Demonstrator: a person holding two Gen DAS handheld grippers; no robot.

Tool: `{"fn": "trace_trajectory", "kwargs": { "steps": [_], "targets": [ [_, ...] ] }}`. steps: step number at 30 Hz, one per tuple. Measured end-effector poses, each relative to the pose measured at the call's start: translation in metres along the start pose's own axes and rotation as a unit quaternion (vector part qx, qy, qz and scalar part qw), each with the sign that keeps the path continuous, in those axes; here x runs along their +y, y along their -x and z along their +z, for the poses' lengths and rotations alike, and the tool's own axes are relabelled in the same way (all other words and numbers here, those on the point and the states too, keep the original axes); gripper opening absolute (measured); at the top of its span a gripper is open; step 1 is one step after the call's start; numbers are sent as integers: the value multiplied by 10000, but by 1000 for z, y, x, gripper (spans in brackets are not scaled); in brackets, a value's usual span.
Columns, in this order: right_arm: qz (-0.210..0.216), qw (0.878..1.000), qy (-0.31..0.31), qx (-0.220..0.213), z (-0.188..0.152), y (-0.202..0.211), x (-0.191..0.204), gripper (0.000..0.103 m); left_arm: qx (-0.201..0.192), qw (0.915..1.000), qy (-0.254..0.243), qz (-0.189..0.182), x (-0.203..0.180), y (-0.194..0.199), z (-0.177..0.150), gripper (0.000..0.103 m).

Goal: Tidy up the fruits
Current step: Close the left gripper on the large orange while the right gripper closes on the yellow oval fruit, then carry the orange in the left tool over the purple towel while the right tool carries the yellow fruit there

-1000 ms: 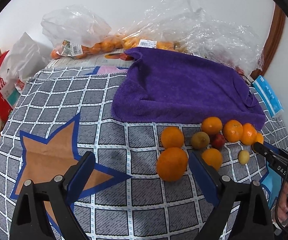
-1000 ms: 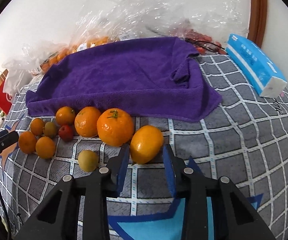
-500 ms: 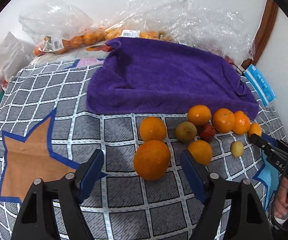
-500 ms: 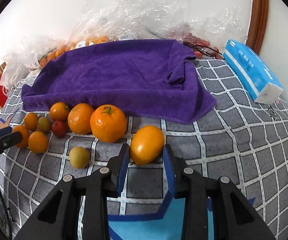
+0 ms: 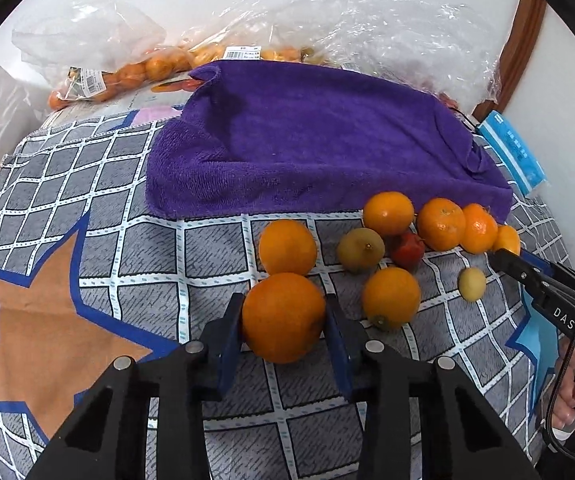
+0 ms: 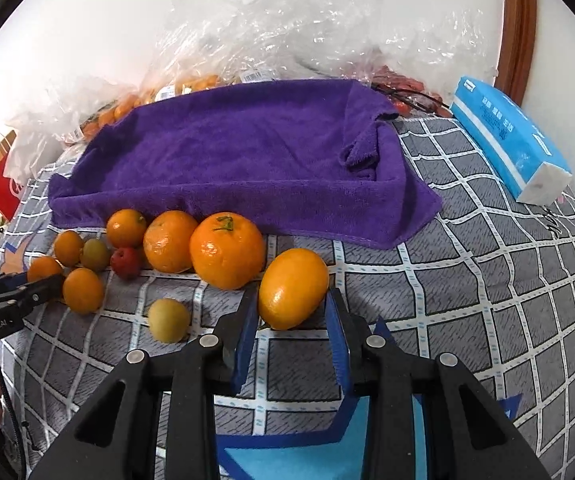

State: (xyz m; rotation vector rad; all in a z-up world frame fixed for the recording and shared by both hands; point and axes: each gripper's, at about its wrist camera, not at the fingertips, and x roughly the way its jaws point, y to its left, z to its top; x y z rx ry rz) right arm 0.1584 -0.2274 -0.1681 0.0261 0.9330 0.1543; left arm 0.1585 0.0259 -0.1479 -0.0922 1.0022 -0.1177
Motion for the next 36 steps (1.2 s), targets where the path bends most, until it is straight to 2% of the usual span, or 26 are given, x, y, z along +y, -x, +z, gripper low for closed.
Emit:
{"fn": "trace_trajectory", "kwargs": {
  "steps": [18, 28, 36],
  "targets": [
    [75, 9992, -64, -378, 12, 57, 16, 33, -338, 9993, 106, -120, -4, 55, 9, 36],
    [57, 9976, -21, -685, 35, 89, 26, 33, -602, 9980, 118, -154, -10, 82, 35, 36],
    [79, 9965, -44, -832, 58, 95, 28, 33, -711, 9974, 74, -104, -15, 92, 59, 36]
  ]
}}
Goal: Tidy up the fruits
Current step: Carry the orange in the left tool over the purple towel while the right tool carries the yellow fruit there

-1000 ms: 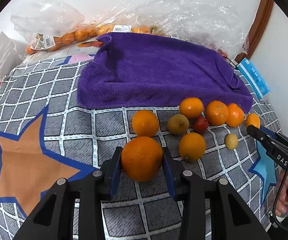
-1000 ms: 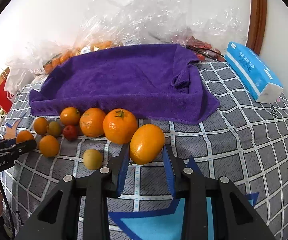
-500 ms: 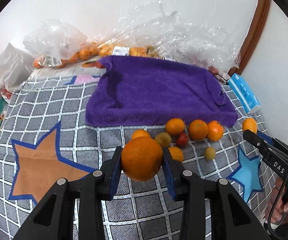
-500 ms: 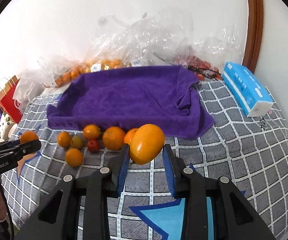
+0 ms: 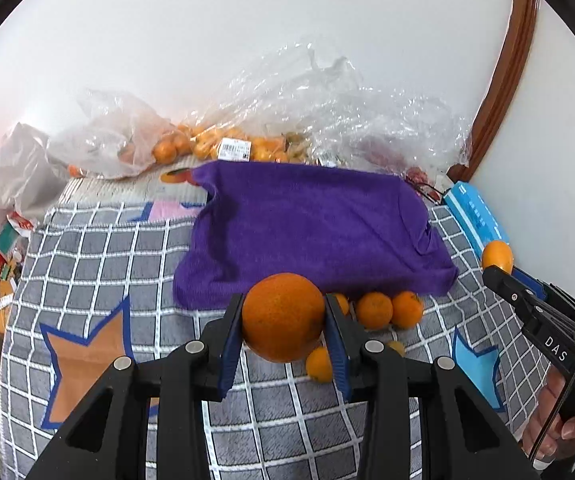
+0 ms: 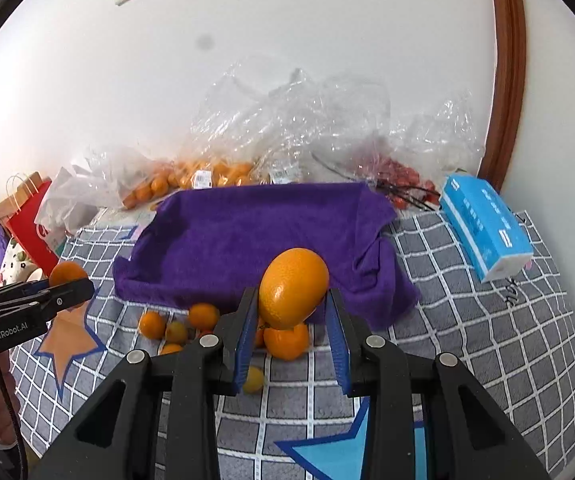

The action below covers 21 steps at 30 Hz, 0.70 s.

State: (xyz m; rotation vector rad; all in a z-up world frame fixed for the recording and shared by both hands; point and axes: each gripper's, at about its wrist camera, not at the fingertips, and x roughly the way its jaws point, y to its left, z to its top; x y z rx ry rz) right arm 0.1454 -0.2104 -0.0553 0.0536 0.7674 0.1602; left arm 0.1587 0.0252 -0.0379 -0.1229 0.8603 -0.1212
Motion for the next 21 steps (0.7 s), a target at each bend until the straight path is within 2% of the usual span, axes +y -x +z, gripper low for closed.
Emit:
{"fn": "trace_trajectory", "kwargs": {
  "steps": [10, 21],
  "targets": [
    [1, 9999, -47, -139, 29, -14, 1, 33, -82, 10000, -31, 5, 5, -8, 36, 36],
    [-77, 9998, -36, -153, 53, -35, 4, 33, -150, 9998, -91, 8, 11, -23, 62, 36]
  ]
}}
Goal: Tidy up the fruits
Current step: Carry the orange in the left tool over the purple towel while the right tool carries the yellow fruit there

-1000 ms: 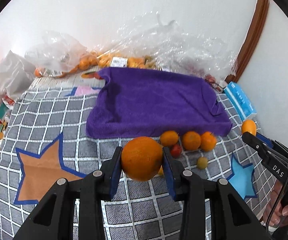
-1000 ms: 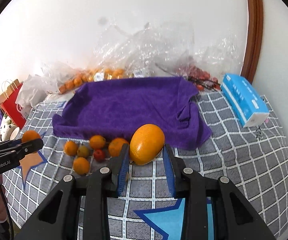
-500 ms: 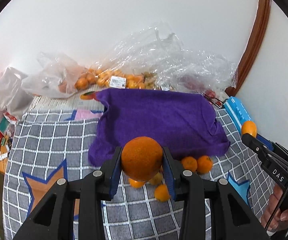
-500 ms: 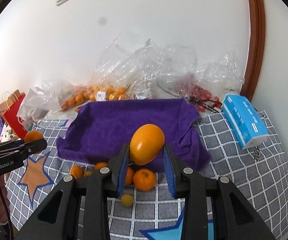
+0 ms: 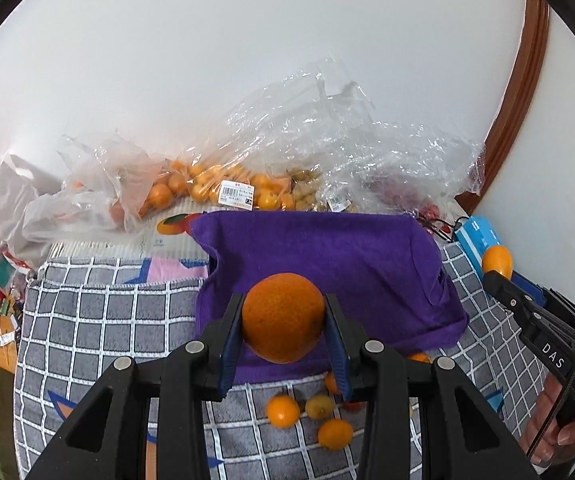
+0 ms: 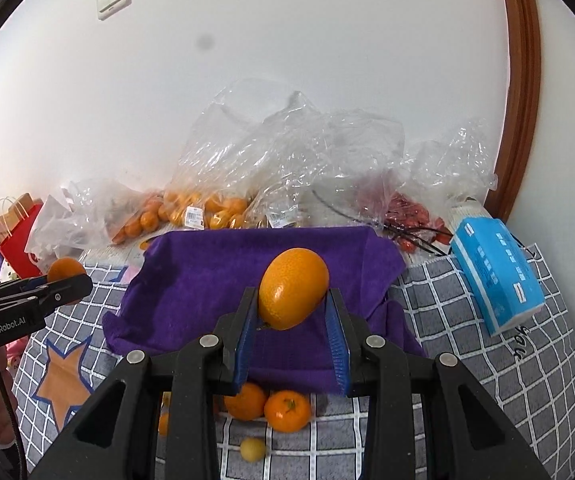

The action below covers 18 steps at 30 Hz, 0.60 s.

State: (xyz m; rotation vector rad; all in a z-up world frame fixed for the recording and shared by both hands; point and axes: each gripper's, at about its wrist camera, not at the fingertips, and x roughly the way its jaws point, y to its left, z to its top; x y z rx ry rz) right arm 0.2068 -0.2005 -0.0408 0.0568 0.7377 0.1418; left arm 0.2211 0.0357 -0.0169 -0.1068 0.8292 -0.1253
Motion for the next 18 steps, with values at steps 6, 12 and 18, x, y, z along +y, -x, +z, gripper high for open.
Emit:
{"fn": "trace_trajectory", "kwargs": {
  "steps": [6, 12, 18],
  "targets": [
    [-135, 9999, -12, 87, 5, -11, -2, 33, 47, 10000, 44, -49, 5, -13, 6, 36],
    [-203, 9997, -25, 116, 11, -23, -8, 33, 102, 9999, 44, -62, 7, -27, 12, 36],
    [-231, 9997, -51, 117, 18, -33, -13, 33, 118, 9999, 23, -63, 5, -38, 21, 36]
  ]
}}
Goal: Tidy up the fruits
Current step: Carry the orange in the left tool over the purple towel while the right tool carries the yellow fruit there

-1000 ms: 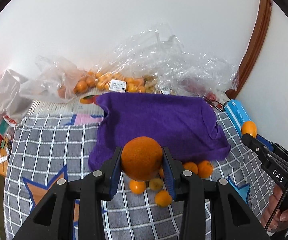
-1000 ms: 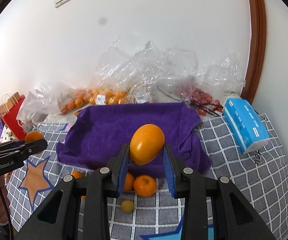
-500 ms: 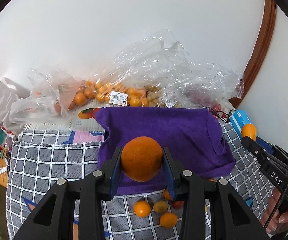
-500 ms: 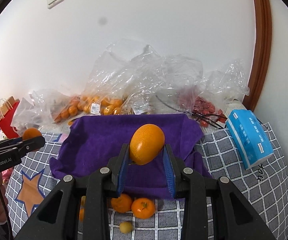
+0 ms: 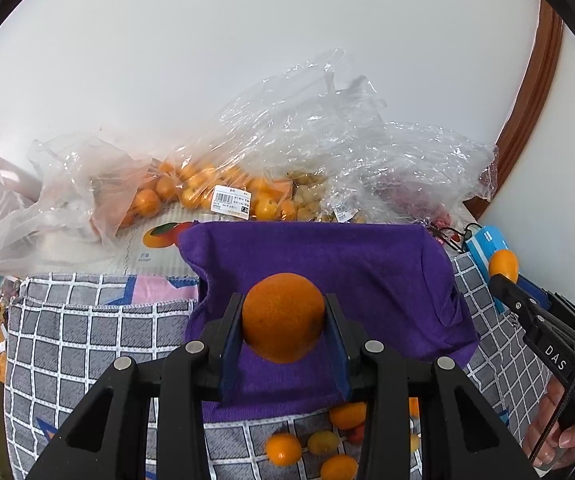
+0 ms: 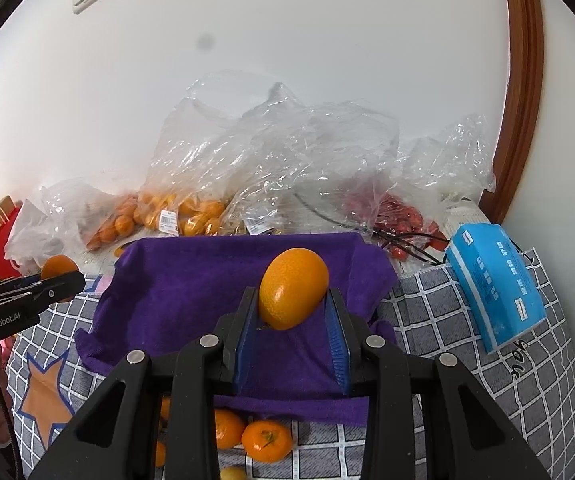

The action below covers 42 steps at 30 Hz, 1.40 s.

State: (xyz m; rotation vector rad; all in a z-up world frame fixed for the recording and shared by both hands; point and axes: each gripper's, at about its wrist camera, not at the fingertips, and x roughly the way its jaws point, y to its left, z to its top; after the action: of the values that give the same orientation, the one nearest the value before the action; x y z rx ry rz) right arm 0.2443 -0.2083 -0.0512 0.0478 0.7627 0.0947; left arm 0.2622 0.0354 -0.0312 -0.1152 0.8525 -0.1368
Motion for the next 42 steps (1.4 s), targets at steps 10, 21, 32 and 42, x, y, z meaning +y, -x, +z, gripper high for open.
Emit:
{"fn": "trace_trajectory", "kwargs": {
  "steps": [10, 21, 32, 42],
  "targets": [
    [22, 10000, 22, 4, 11, -17, -1, 33, 69, 10000, 0, 30, 1, -18, 8, 36],
    [102, 9999, 37, 89, 15, -41, -3, 33, 201, 9997, 20, 109, 1, -37, 9, 36],
    [177, 9995, 75, 261, 15, -73, -4, 33, 353, 9992, -26, 207, 1, -60, 16, 36],
    [206, 9980, 118, 580, 6, -109, -8, 33, 554, 9982, -113, 198, -3, -91, 17, 36]
  ]
}}
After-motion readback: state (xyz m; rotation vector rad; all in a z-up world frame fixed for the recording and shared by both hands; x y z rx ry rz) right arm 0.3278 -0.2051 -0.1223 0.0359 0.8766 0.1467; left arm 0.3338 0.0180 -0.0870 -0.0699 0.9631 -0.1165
